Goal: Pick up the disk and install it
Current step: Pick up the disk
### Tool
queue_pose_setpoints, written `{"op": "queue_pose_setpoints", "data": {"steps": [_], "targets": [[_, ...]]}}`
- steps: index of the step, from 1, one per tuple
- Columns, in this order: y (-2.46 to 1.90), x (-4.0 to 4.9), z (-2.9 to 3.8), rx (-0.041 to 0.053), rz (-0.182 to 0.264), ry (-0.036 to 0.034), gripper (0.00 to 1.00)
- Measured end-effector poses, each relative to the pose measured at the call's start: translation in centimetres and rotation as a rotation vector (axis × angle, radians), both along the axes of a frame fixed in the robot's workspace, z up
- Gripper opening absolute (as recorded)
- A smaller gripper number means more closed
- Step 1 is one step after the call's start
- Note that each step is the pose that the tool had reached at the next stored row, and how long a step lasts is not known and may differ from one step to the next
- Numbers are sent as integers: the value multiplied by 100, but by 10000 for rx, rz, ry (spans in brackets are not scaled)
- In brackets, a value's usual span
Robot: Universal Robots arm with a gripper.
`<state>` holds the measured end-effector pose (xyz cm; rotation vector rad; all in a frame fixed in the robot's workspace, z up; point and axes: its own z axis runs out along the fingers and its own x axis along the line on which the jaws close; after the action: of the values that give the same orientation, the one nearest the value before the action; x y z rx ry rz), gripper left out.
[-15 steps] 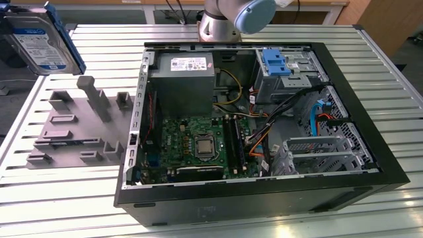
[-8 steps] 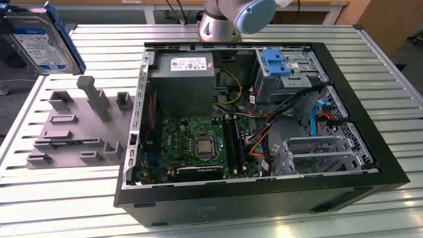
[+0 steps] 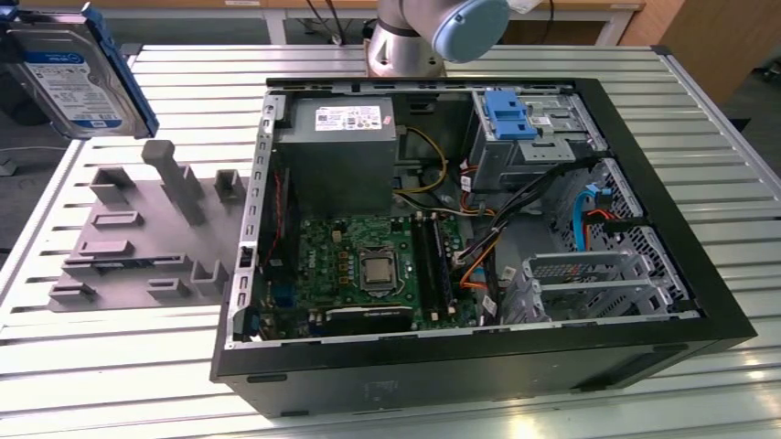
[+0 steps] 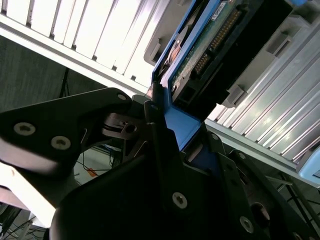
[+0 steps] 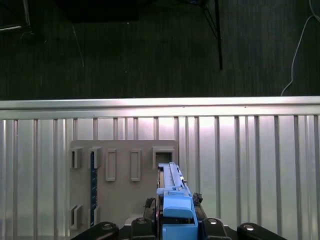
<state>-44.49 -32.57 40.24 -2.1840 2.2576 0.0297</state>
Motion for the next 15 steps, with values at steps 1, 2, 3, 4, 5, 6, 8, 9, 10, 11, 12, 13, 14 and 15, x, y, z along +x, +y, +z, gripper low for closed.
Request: {"op": "queue_pose_setpoints", "data": {"steps": [1, 2, 3, 4, 5, 6, 8, 9, 10, 11, 12, 13, 14, 15], "targets": [[0, 0, 0, -6, 0, 0, 36], [0, 0, 0, -8, 0, 0, 36], [0, 0, 0, -8, 0, 1, 36], [0, 0, 2, -8, 0, -1, 36], [0, 0, 6, -8, 0, 1, 36], [0, 0, 11, -8, 0, 1, 36], [0, 0, 21, -8, 0, -1, 36], [0, 0, 21, -7, 1, -1, 36], [0, 0, 21, -7, 1, -3, 36], [0, 0, 24, -8, -1, -1, 36], [0, 0, 27, -8, -1, 0, 36], [0, 0, 31, -9, 0, 2, 36], [0, 0, 35, -8, 0, 1, 36], [0, 0, 38, -8, 0, 0, 36]]}}
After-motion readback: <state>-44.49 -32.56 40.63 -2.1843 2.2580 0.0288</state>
